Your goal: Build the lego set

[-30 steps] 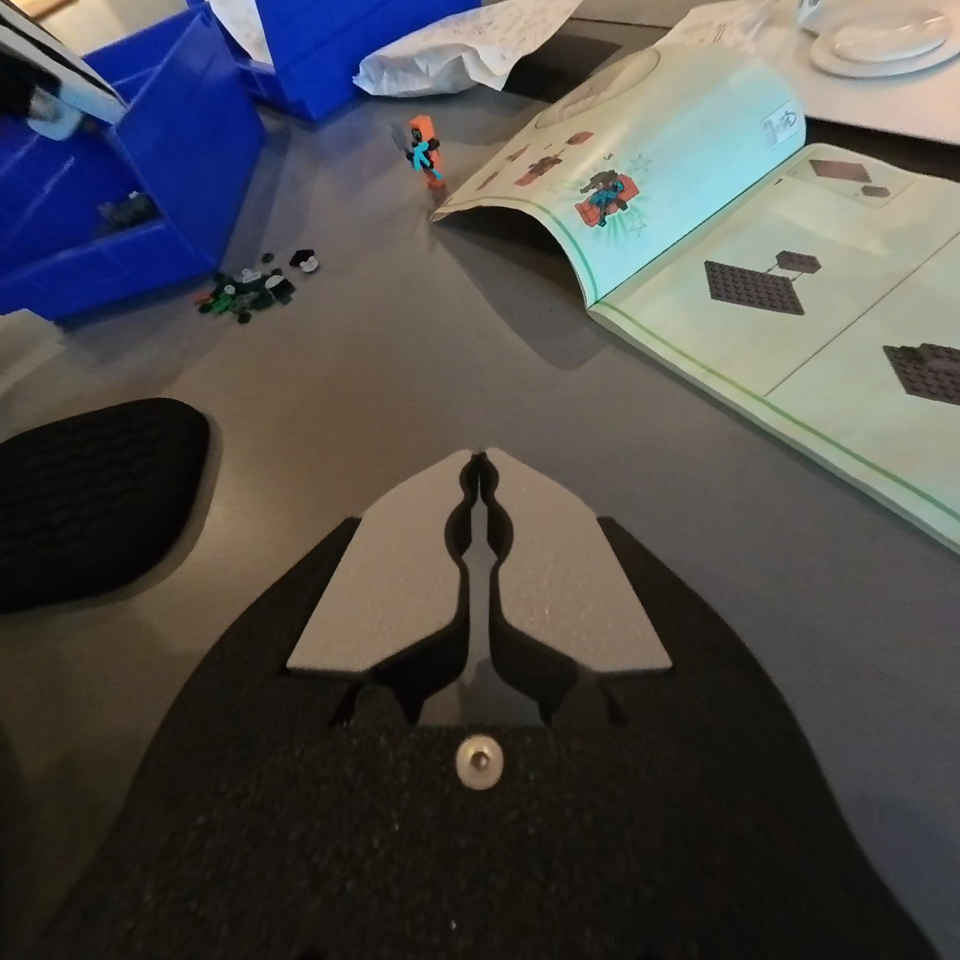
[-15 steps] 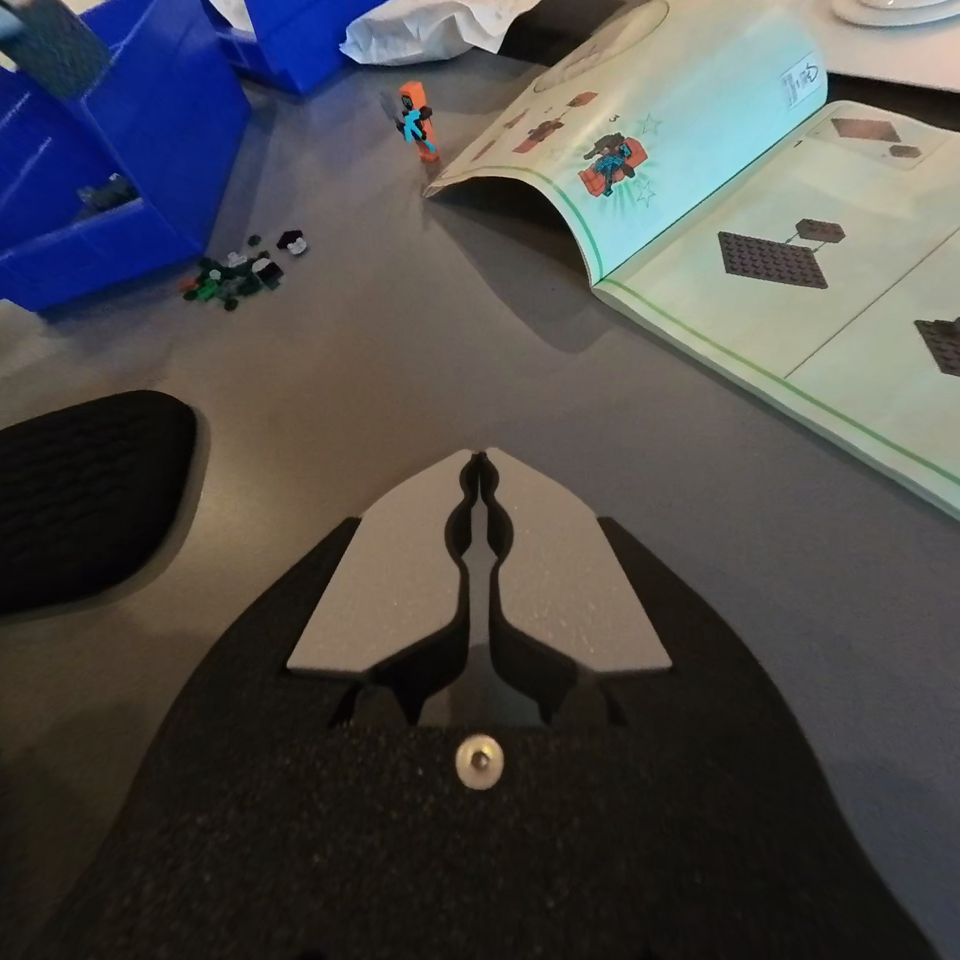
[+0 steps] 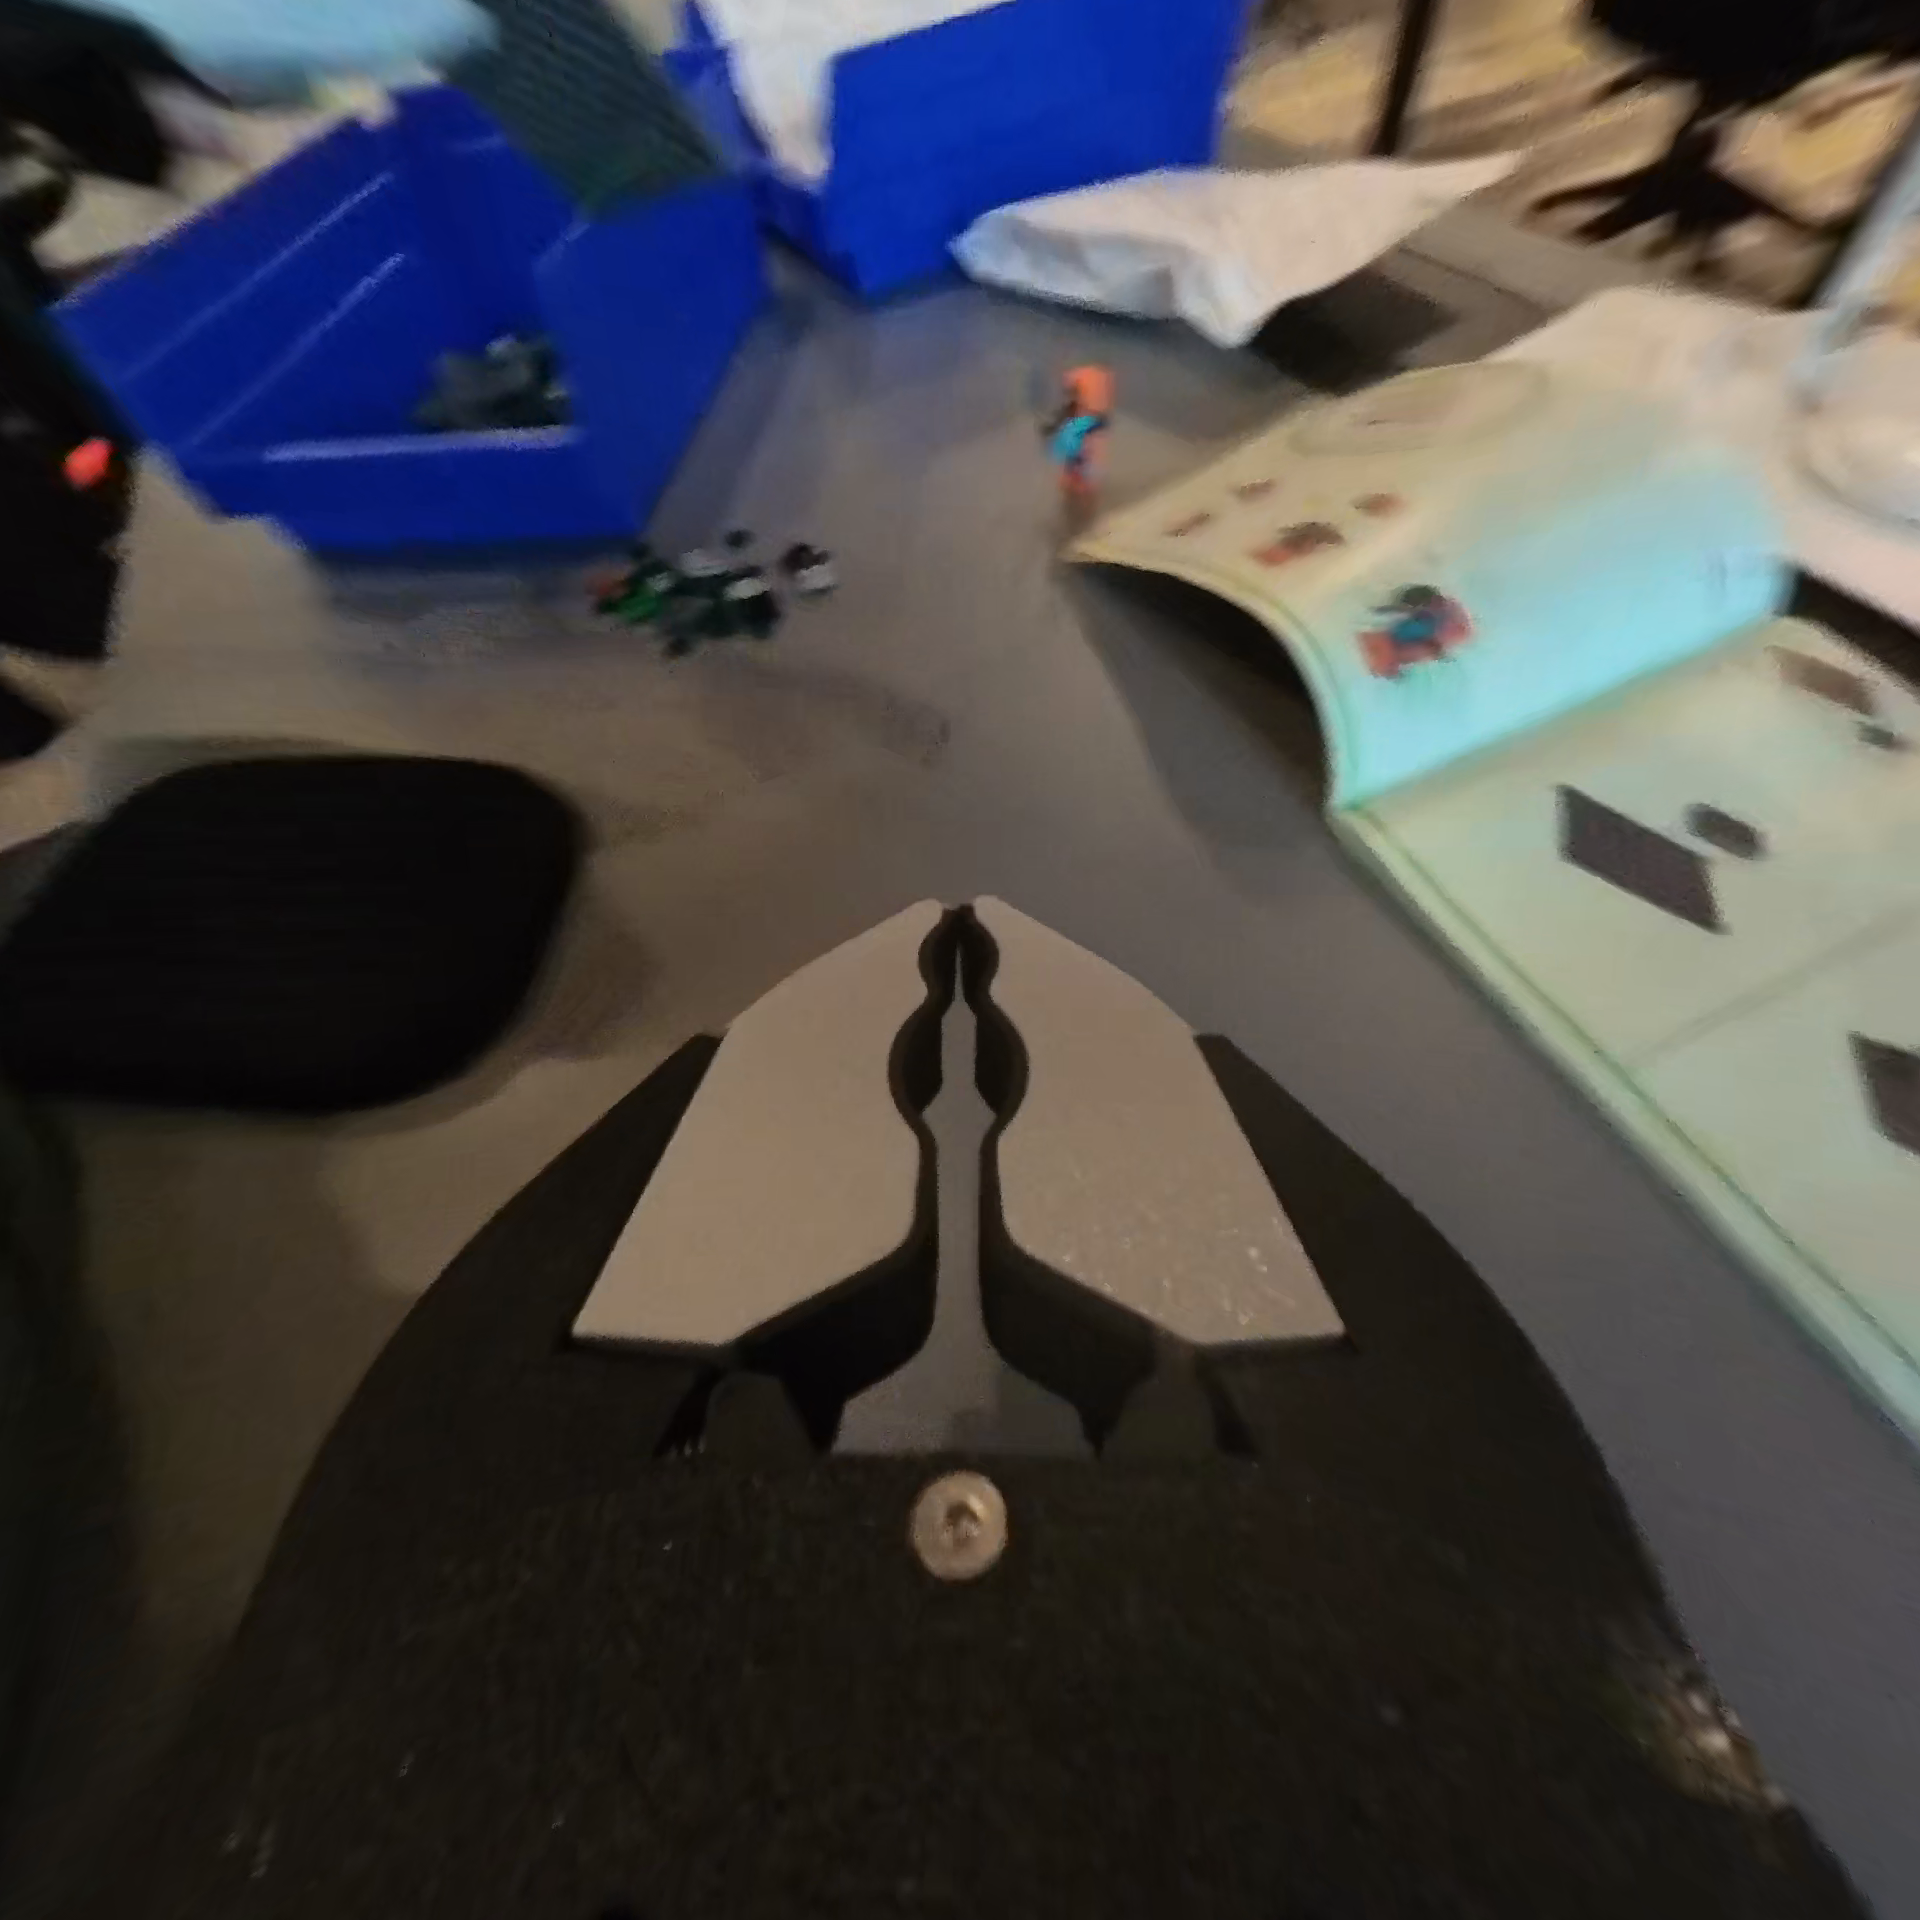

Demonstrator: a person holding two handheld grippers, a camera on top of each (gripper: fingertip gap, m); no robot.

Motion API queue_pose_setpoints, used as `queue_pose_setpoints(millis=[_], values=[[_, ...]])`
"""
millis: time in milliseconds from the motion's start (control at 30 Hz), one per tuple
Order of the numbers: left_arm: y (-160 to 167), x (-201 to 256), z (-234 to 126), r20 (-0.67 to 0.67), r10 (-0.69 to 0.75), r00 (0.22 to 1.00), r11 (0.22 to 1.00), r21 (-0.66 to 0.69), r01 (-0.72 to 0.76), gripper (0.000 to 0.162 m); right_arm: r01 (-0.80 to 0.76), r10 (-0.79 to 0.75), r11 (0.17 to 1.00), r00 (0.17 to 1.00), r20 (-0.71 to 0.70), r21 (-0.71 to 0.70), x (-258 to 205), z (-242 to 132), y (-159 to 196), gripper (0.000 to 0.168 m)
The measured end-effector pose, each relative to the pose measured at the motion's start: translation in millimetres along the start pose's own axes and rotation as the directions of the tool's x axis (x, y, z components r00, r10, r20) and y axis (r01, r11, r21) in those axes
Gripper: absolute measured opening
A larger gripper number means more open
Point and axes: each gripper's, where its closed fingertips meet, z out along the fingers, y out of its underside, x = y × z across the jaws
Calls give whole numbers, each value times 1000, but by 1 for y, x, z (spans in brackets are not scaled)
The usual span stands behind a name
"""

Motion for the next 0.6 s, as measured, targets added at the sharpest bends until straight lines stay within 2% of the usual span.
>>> queue_pose_setpoints(millis=[33,67,167,233,333,500,600], values=[[-11,13,9,-27,17,1000,1000,21,-16,4,-27,28,999,999,43,-22,-6,0,-2,15],[-22,27,19,-50,31,998,999,45,-28,4,-67,70,997,993,91,-36,-12,-1,-4,23],[-48,67,43,-138,39,990,994,111,-23,4,-100,100,995,987,127,-8,-17,-4,-10,25],[-60,88,56,-188,33,982,990,144,-6,4,26,-26,1000,999,38,-7,-7,-6,-5,33],[-74,117,70,-272,44,961,984,175,5,4,256,-257,966,964,-63,-23,4,-13,0,41],[-93,147,75,-353,109,929,974,227,-27,4,496,-498,867,867,-18,-46,-5,-14,5,41],[-98,156,75,-374,142,916,969,241,-52,4,596,-597,801,802,0,-48,-8,-12,7,22]])
